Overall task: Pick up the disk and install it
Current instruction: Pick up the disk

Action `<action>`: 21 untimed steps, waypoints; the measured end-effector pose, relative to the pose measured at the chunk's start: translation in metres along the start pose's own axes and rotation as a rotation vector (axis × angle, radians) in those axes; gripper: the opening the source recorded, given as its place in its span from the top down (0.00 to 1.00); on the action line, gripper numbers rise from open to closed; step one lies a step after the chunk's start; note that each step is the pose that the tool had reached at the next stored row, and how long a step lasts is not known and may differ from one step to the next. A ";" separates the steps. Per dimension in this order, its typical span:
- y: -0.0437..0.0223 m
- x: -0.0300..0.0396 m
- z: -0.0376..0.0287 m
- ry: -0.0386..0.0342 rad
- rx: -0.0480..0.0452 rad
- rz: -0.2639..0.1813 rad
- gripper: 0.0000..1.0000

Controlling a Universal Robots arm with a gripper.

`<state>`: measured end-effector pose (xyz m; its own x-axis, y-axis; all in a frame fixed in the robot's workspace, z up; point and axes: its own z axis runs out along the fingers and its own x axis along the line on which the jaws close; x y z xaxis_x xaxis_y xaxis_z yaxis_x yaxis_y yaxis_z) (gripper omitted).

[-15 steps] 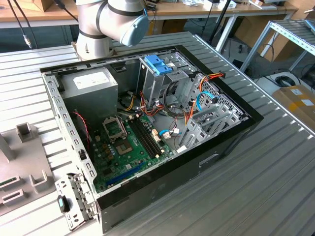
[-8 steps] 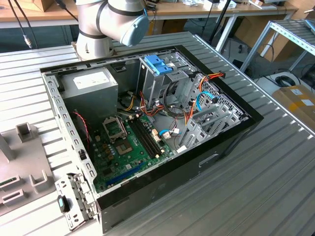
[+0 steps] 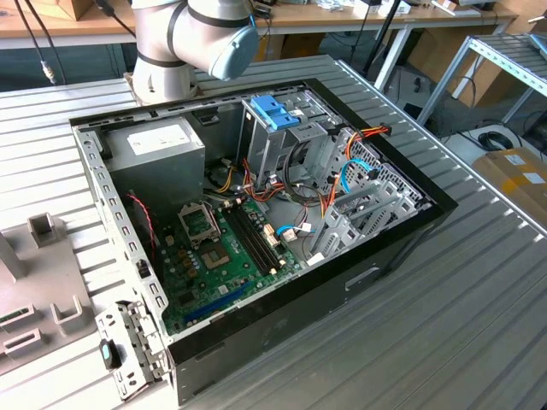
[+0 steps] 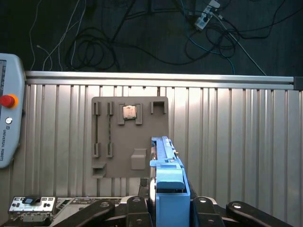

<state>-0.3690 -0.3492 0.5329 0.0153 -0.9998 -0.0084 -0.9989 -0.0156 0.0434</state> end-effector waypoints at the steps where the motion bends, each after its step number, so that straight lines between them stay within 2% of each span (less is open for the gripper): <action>1: -0.0008 0.0000 -0.0001 0.0001 -0.0001 0.000 0.63; 21: -0.0094 0.0001 -0.0004 0.0004 -0.0001 0.000 0.63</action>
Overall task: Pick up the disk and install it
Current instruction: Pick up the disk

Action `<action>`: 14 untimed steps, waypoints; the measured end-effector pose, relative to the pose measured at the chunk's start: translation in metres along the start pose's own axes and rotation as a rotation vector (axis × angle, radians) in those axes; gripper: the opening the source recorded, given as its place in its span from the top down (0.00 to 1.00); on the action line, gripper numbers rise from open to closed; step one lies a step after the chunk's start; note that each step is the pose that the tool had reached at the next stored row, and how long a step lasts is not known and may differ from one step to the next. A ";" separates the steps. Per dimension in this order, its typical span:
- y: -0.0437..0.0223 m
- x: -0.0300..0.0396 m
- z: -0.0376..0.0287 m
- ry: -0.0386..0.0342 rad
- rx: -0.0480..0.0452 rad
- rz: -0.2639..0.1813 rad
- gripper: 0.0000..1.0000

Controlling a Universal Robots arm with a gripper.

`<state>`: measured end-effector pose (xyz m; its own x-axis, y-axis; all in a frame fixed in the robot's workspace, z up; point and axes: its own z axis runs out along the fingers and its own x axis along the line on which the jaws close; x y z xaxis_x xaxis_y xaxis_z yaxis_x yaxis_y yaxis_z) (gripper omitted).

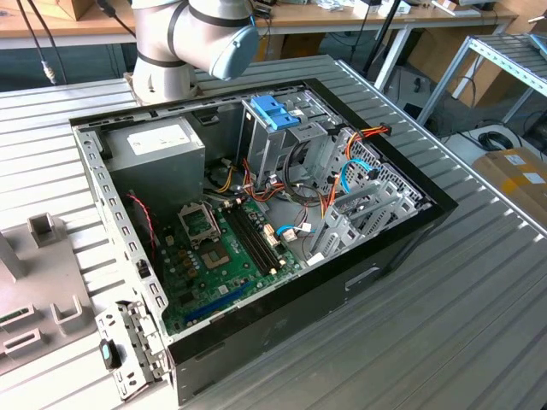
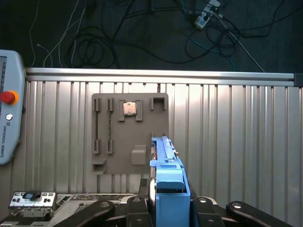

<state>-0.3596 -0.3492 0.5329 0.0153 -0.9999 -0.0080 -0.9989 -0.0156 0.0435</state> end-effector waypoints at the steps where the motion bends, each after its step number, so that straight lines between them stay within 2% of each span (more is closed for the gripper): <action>1: -0.0004 0.0000 0.0000 0.0000 0.0001 0.000 0.63; 8: -0.0036 0.0001 -0.0001 0.0003 0.0001 0.000 0.63; 9: -0.0065 0.0001 -0.0002 0.0006 0.0001 0.000 0.63; 10: -0.0144 0.0002 -0.0006 0.0017 0.0000 0.000 0.63; 14: -0.0172 0.0003 -0.0007 0.0019 0.0001 0.000 0.63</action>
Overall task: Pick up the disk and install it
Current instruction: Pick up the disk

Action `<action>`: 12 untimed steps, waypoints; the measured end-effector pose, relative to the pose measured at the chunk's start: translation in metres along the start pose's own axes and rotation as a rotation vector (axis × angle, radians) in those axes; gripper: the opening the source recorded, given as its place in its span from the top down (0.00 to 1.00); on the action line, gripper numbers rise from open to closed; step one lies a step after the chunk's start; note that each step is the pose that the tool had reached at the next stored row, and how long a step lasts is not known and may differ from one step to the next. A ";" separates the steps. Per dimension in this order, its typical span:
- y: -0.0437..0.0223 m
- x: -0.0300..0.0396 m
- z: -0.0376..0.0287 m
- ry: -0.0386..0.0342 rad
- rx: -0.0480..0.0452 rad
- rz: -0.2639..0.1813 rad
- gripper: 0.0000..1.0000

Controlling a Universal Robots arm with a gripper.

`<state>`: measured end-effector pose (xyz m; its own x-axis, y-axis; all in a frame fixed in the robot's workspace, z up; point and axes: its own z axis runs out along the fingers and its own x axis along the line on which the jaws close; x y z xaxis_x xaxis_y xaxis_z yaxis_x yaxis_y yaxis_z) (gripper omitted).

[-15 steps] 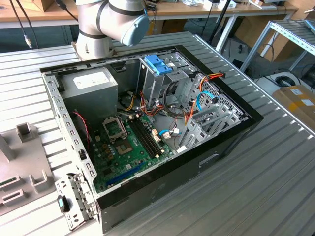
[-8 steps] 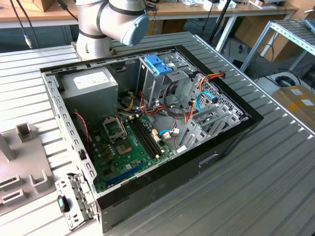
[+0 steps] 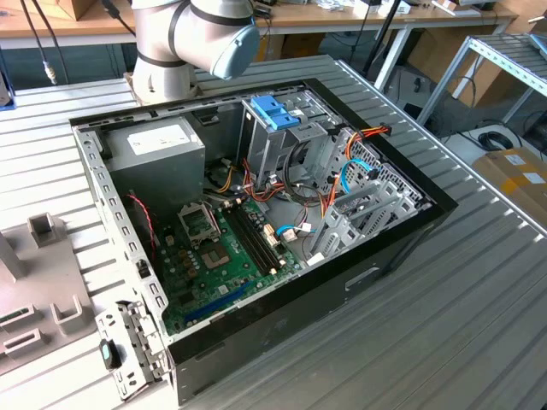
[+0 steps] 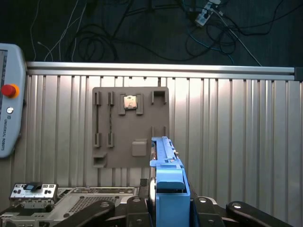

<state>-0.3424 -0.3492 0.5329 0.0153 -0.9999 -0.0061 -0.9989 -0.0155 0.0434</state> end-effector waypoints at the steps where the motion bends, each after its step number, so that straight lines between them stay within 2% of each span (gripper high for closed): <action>1: -0.0004 0.0000 0.0000 0.0000 0.0000 0.000 0.63; 12: -0.0039 0.0001 -0.0001 0.0002 0.0000 0.000 0.63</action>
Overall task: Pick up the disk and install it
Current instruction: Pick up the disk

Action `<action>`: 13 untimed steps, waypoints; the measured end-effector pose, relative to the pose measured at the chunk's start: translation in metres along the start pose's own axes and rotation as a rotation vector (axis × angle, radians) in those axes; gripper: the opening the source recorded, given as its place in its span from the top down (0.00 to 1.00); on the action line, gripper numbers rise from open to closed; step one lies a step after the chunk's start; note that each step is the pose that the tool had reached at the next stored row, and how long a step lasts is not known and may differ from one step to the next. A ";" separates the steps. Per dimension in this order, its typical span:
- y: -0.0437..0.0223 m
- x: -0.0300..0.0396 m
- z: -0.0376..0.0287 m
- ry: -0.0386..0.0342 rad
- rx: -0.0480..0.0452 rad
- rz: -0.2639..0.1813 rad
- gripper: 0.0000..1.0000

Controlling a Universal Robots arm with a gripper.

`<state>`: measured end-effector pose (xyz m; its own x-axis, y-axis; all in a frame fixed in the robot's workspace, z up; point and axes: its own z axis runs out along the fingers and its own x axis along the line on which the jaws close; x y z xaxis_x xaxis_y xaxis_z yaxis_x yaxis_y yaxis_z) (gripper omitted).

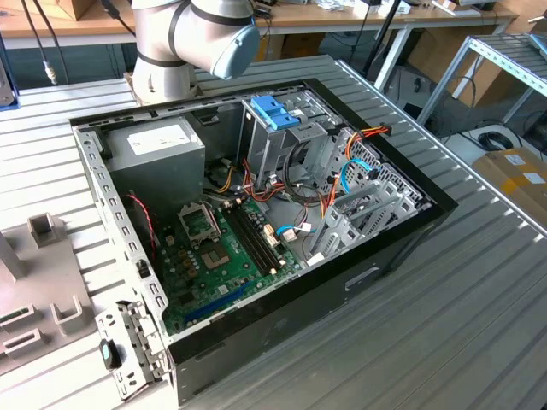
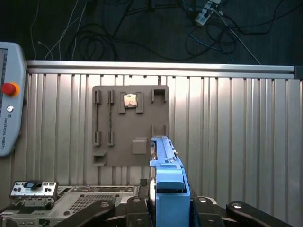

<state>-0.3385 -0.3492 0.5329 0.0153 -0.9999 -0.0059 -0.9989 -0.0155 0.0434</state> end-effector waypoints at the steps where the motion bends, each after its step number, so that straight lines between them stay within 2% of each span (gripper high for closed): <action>1: -0.0005 0.0000 0.0000 0.0001 -0.0001 0.000 0.63; 13: -0.0043 0.0001 -0.0001 0.0002 0.0000 0.000 0.63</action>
<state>-0.3342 -0.3492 0.5328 0.0153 -0.9999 -0.0057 -0.9989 -0.0155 0.0434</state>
